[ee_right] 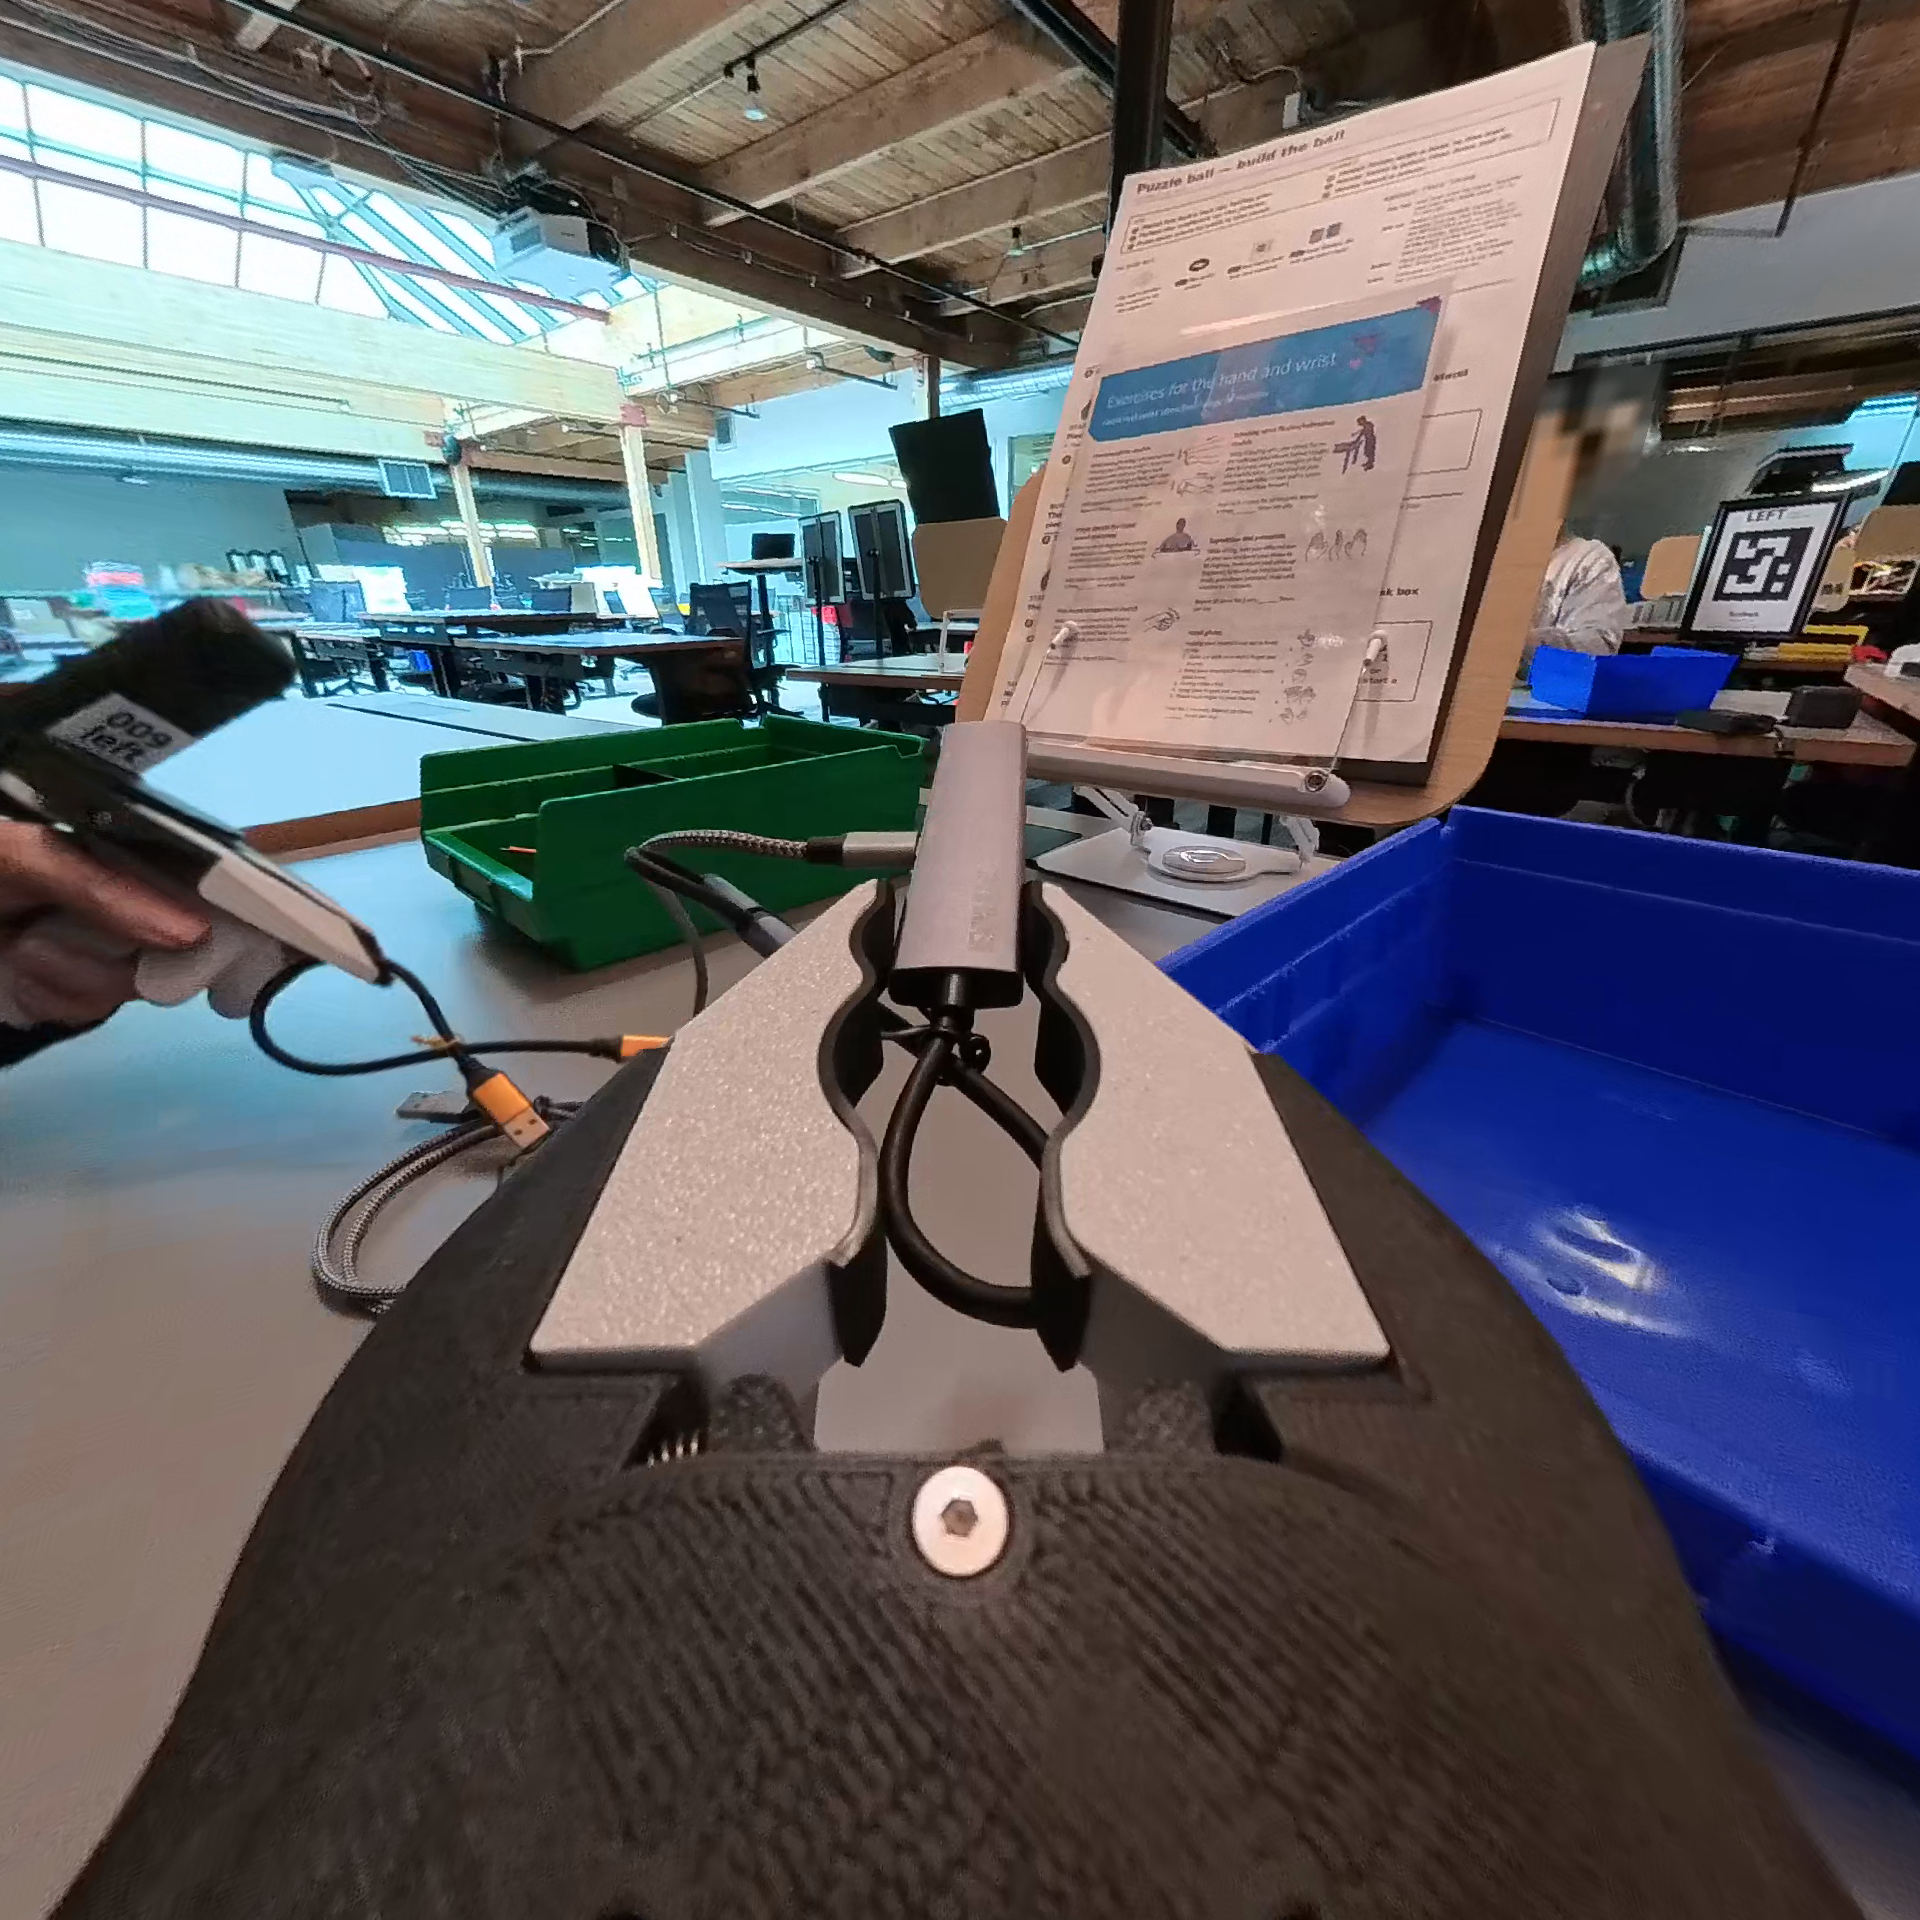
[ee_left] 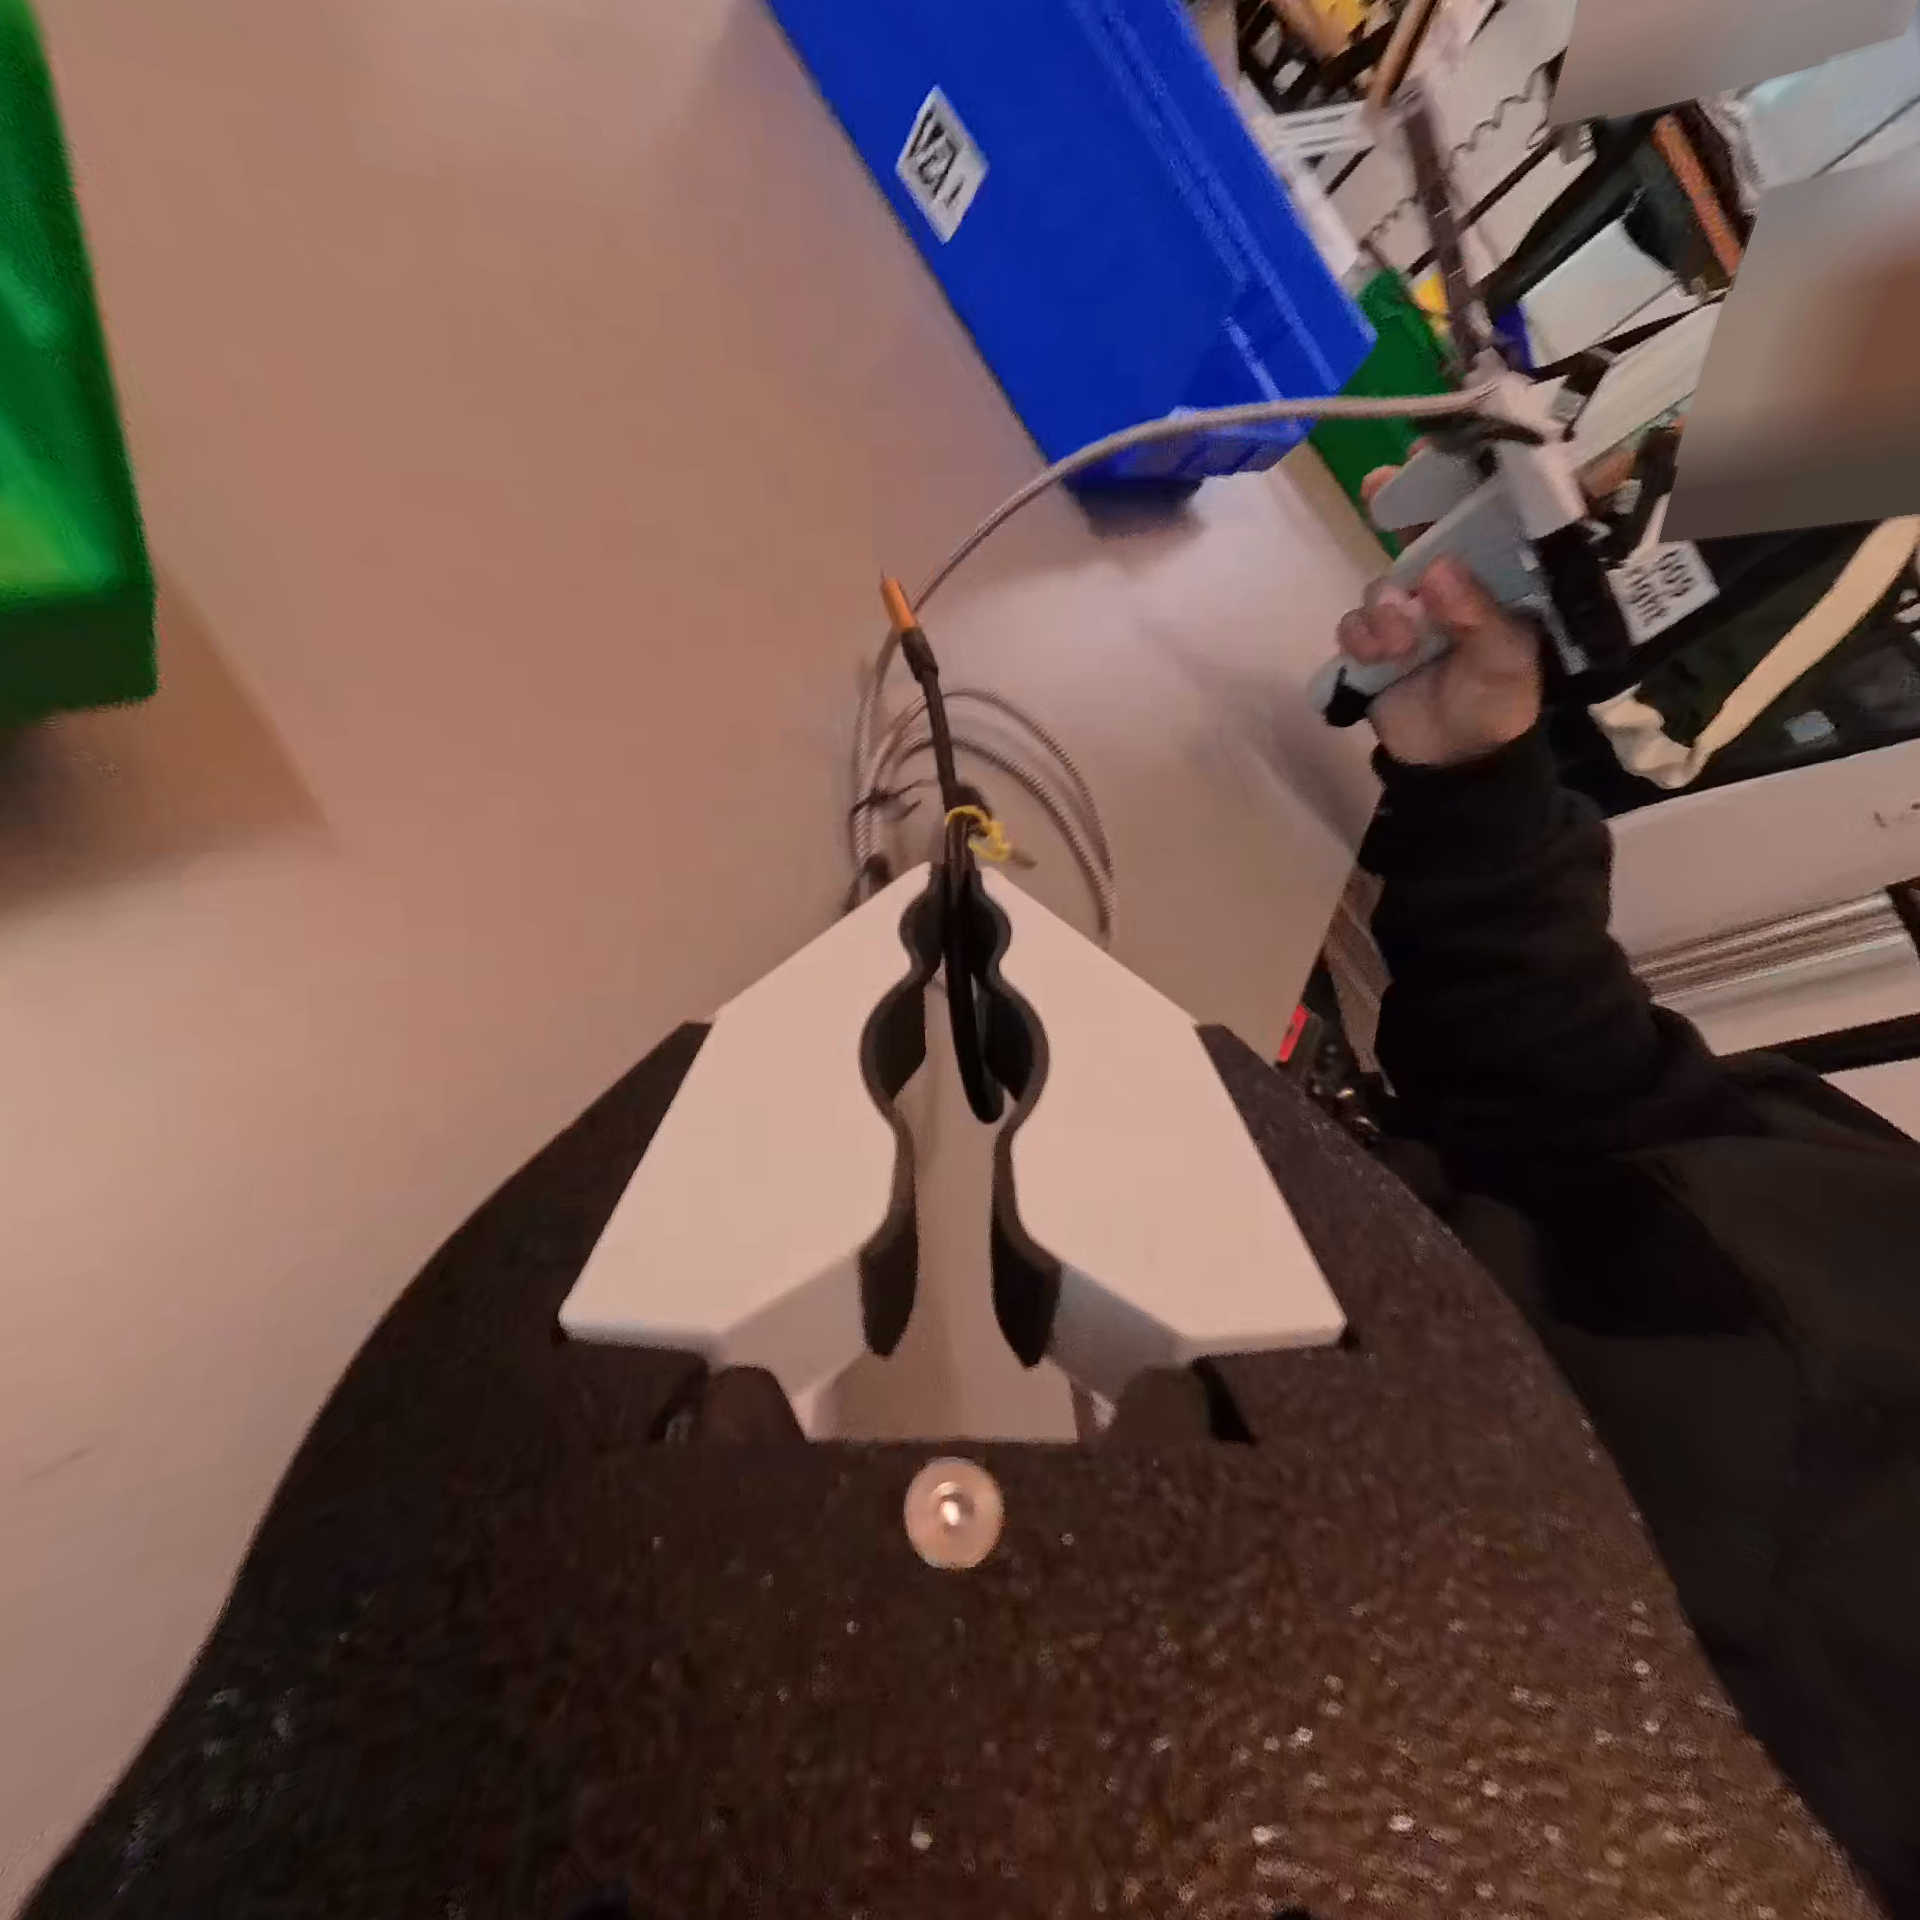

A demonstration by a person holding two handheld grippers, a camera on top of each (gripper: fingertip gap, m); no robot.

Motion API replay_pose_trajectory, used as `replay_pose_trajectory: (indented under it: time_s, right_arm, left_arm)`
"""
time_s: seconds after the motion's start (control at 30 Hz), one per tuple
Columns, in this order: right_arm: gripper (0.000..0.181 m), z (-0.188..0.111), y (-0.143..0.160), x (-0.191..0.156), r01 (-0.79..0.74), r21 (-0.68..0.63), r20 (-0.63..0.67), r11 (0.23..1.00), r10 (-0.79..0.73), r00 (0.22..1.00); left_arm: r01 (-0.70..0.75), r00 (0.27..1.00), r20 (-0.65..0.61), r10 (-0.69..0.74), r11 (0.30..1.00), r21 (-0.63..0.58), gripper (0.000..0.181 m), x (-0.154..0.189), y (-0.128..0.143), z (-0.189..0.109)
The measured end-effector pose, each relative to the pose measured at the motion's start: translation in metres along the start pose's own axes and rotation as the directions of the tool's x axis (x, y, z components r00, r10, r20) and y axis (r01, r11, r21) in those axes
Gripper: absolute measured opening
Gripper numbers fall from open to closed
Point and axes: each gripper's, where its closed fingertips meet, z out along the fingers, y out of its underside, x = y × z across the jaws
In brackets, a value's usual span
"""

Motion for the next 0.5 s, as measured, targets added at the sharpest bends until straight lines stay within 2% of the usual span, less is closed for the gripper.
replay_pose_trajectory:
  time_s: [0.07,0.13,0.17,0.23,0.27,0.4,0.5]
  right_arm:
    - [0.023,0.0,0.001,0.001,-0.003,-0.001,0.0,1.0,0.003,1.0]
    - [0.023,0.0,0.002,0.002,-0.004,-0.003,0.001,1.0,0.004,1.0]
    - [0.023,0.0,0.002,0.002,-0.005,-0.004,0.001,1.0,0.005,1.0]
    - [0.023,0.001,0.003,0.002,-0.005,-0.007,0.004,1.0,0.005,1.0]
    - [0.023,0.001,0.004,0.001,-0.006,-0.007,0.004,1.0,0.006,1.0]
    - [0.023,0.003,0.004,-0.003,0.002,-0.01,0.015,1.0,-0.002,1.0]
    - [0.023,0.003,0.002,-0.006,0.014,-0.012,0.02,1.0,-0.014,1.0]
  left_arm:
    - [0.003,0.998,0.056,-0.003,1.0,-0.004,0.001,-0.014,0.006,-0.002]
    - [-0.051,0.985,0.166,0.055,0.998,-0.032,0.001,-0.029,0.009,-0.008]
    - [-0.094,0.967,0.233,0.105,0.994,-0.057,0.007,-0.036,0.009,-0.012]
    - [-0.195,0.911,0.356,0.21,0.978,-0.077,0.03,-0.043,-0.002,-0.019]
    - [-0.263,0.88,0.389,0.273,0.961,-0.08,0.031,-0.039,-0.011,-0.018]
    - [-0.481,0.768,0.409,0.493,0.865,-0.141,0.032,-0.02,-0.033,0.009]
    - [-0.449,0.784,0.379,0.492,0.87,-0.203,0.028,-0.026,-0.031,0.039]
